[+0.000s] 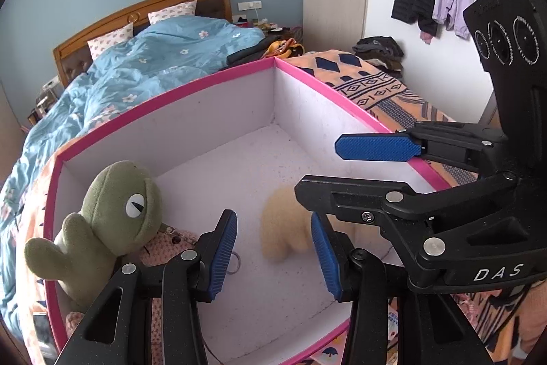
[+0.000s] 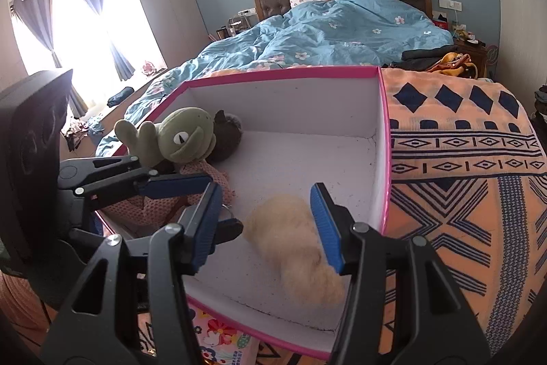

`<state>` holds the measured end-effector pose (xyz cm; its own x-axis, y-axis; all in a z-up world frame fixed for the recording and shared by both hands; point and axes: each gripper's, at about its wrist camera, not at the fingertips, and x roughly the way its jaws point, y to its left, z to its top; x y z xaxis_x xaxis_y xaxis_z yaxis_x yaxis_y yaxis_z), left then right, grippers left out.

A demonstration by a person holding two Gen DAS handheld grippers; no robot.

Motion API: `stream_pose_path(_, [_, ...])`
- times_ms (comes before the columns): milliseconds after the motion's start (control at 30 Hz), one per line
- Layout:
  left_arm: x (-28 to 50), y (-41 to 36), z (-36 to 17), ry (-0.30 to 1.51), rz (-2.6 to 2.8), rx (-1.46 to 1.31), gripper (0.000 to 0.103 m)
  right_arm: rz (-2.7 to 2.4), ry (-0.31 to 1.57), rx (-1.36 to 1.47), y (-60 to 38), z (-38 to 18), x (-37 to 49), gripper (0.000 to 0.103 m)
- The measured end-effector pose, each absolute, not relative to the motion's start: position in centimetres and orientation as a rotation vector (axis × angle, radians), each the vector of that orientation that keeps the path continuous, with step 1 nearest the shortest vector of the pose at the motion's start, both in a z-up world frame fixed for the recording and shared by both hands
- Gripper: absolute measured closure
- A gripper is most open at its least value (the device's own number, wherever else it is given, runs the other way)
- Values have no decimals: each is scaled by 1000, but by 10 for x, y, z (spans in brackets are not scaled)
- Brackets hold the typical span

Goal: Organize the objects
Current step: 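Lower the teddy bear into the box and open the right tool, then move the right tool back to the pink floral drawstring pouch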

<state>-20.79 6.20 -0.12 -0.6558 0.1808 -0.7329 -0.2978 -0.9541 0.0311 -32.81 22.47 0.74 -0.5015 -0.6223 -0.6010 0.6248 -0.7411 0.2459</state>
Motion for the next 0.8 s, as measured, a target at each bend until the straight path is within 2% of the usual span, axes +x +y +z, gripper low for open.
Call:
stream_pose_path(167, [-197,55,4,179,2666,-1089,56,-2240,-9,873,230,10,-321,47])
stream_pose_path(367, [-169,45,21,135,2697,-962,46,-2226,-67,828,244,19,-303,47])
stream_pose_path(633, [-113,39,42,82,2677,-790,29,-2193,-108,760,264,30,-265,46])
stream_pose_path(800, [-88,38,39,56,2640,-768,28,-2169,-107,779,272,21,-246,45])
